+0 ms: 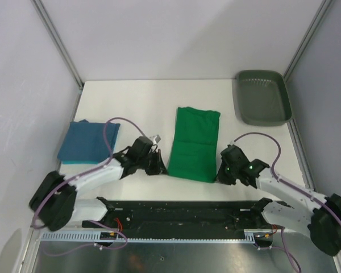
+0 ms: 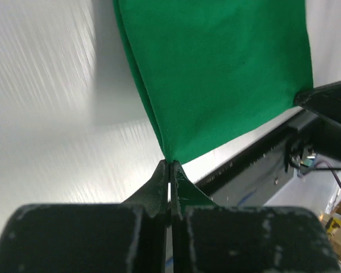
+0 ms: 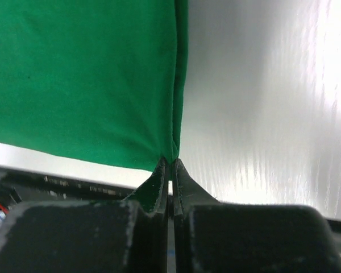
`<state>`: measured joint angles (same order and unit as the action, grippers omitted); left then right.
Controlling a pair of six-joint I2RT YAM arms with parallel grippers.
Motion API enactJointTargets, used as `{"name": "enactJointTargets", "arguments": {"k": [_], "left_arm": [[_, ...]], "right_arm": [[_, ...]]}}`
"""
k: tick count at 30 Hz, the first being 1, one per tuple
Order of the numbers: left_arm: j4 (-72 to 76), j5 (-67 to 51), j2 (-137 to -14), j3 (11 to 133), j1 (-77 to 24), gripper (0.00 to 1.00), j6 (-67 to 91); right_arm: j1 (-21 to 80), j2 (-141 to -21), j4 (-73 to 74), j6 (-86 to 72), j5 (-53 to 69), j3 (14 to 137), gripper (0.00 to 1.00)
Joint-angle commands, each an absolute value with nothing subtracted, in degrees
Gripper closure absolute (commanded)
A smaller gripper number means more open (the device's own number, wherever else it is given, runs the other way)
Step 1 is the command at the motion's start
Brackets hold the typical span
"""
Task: Fold and stack the t-shirts
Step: Grab one side of the 2/3 rectangular tshirt with both arms, then fold the long partially folded tshirt into a neat square
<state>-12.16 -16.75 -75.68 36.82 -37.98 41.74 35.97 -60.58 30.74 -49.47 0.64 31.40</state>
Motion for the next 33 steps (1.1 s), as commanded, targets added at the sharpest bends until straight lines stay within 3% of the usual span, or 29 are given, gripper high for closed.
{"name": "enactJointTargets", "arguments": {"k": [1,8,16,24,33], "left_arm": [[-13.83,-15.03,-63.47,29.61,-40.78,1.0,47.12],[-17.07,-12.87,-53.29,26.98,-43.13,1.0,49.79],[-22.13,-9.08,-53.14,36.48,-42.79,1.0,47.98],[-22.9,-9.12,-67.43,53.86,-36.11,1.0,43.2],[-22.79,-11.33,-95.59,79.21,-28.18,1.0,37.95]], "right_arm": [[42.47,-52.14,41.34,-56.3,-3.64,30.36,1.0],[48.95,-45.48,45.31,-62.25,-5.8,31.25,1.0],[48.46,-49.21,49.98,-58.57,-12.84,42.04,1.0],[34.29,-61.17,44.23,-45.59,-9.39,55.41,1.0],[17.85,-84.55,27.56,-37.09,-1.54,67.48,1.0]]}}
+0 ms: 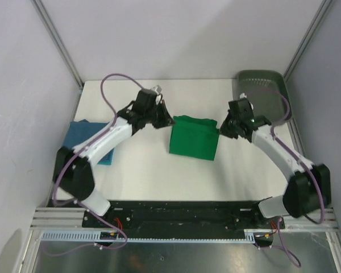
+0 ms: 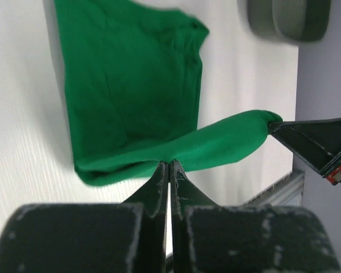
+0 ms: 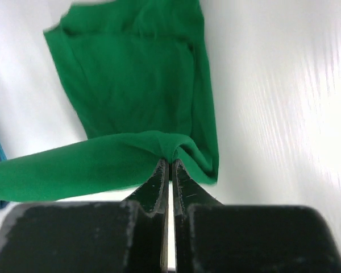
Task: Fold and stack the t-shirts
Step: Fold the long partially folded tshirt into a neat square
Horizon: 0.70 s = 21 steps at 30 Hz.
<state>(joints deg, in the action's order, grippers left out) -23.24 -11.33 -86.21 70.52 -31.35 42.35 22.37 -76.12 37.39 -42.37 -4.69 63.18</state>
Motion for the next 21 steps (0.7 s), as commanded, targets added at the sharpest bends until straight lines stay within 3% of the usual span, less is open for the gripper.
{"name": "enactJointTargets", "arguments": {"k": [1,10,16,21], "left_arm": [[-22.69,-11.47,-99.17,82.01,-27.45,1.0,37.47],[-20.39,-13.03,-127.84,103.03,-24.08,1.0,34.23],[-19.9,-11.82,-131.73,104.53,-23.82,1.0,35.24],[-17.75,-10.74,-128.37,97.7,-23.85,1.0,36.63]], "right_arm": [[16.7,-87.63,25.12,-36.87,-1.12,68.28,1.0],[10.03,-112.64,12.25,-37.83,6.04,79.25,1.0],[9.75,-118.25,12.74,-37.43,6.49,83.16,1.0],[11.32,-118.69,17.25,-37.31,3.95,82.58,1.0]]}}
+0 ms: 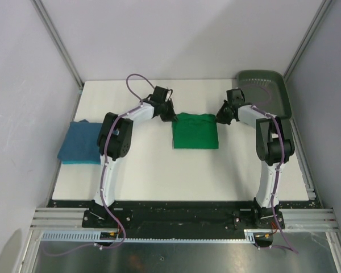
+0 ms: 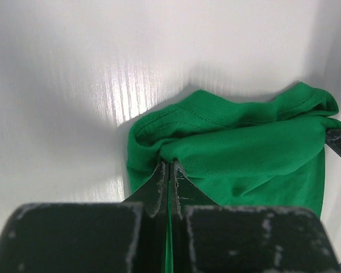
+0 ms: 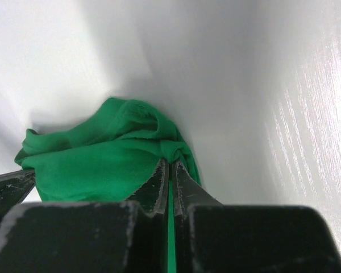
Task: Fold and stack the t-shirts
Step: Fold the long partially folded tshirt into a neat square
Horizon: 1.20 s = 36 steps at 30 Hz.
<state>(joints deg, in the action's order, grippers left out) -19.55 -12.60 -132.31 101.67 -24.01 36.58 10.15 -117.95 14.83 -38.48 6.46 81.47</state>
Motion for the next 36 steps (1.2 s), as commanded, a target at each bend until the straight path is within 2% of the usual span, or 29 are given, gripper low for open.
{"name": "enactJointTargets", "arguments": {"k": [1,15,22,28,30,33,34,36], "left_arm": [[-16.87,-10.69,-127.16,95.61,-23.92,1.0,36.73],[-9.77,-10.71,-100.63,63.16,-26.43,1.0,38.31],[-9.6,-10.42,-85.63,52.68,-26.56,1.0,39.24],[-9.62,-10.38,-86.78,52.36,-24.23,1.0,38.11],[-9.59,-10.07,-90.05,54.55,-22.95,1.0,36.64],[-9.46,-10.56,-96.02,58.58,-21.0,1.0,34.53],[-9.3,-11.21,-97.84,59.92,-20.25,0.97,34.1],[-9.05,-12.67,-100.93,62.68,-18.95,0.8,33.05]], "right_arm": [[11.86,-118.1,17.94,-37.46,3.21,81.63,1.0],[21.35,-94.04,20.42,-44.47,-3.94,55.08,1.0],[25.1,-81.59,22.83,-45.42,-7.11,54.56,0.99],[24.81,-83.45,19.19,-42.73,-6.03,58.82,0.96],[23.91,-86.67,16.79,-40.89,-4.65,61.16,0.89],[21.5,-91.26,14.11,-38.38,-2.6,64.94,0.61],[20.64,-92.52,14.04,-37.65,-1.7,66.35,0.54],[19.38,-93.99,15.35,-36.28,-0.93,69.34,0.46]]}}
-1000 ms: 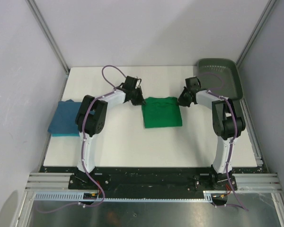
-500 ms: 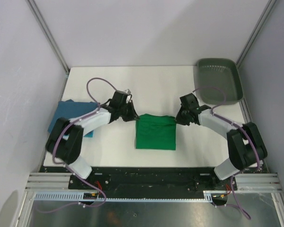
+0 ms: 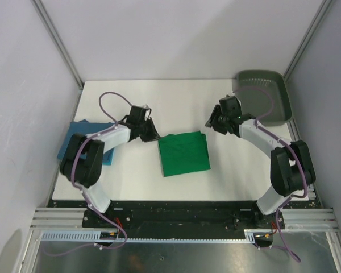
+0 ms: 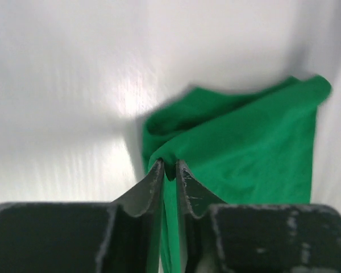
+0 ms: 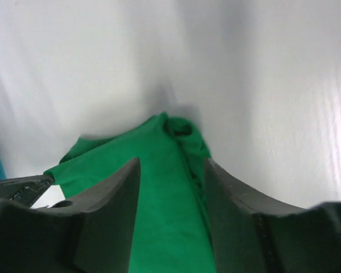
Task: Fold and stack the t-shirts
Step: Fold the long partially folded tshirt into a neat square, then smooth out wrinkles on the folded tshirt
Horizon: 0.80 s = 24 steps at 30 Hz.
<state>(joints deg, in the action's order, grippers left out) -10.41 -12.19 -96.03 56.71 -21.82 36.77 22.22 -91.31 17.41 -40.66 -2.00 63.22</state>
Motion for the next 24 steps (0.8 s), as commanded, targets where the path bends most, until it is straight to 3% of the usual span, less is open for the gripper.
{"name": "enactJointTargets", "arguments": {"k": [1,4,7,10,14,17,21,24], "left_arm": [[-9.01,-13.06,-101.7,63.82,-18.26,0.72,32.74],[-9.08,-14.22,-101.44,65.77,-16.73,0.47,32.33],[-9.17,-15.6,-99.69,66.23,-16.32,0.42,32.29],[-9.28,-16.7,-96.96,64.46,-16.38,0.54,33.53],[-9.36,-16.8,-92.17,59.49,-17.92,0.81,35.44],[-9.9,-16.67,-90.46,56.84,-19.52,0.96,36.25],[-10.22,-16.38,-90.64,55.12,-20.11,0.99,36.61],[-10.32,-15.53,-91.26,54.79,-20.17,0.86,35.9]], "right_arm": [[19.18,-94.06,16.2,-35.68,-0.82,70.49,0.45],[20.51,-92.47,18.26,-33.36,-1.64,71.66,0.47],[23.65,-91.5,20.71,-31.61,-4.0,71.79,0.57],[26.92,-92.56,21.28,-30.4,-4.44,71.8,0.62],[28.87,-96.89,19.31,-29.68,-2.67,71.81,0.71],[28.98,-100.81,16.28,-29.6,0.57,71.94,0.76],[28.66,-104.5,15.85,-29.73,0.85,73.52,0.77],[28.81,-104.26,16.12,-29.46,-1.56,73.76,0.71]]}}
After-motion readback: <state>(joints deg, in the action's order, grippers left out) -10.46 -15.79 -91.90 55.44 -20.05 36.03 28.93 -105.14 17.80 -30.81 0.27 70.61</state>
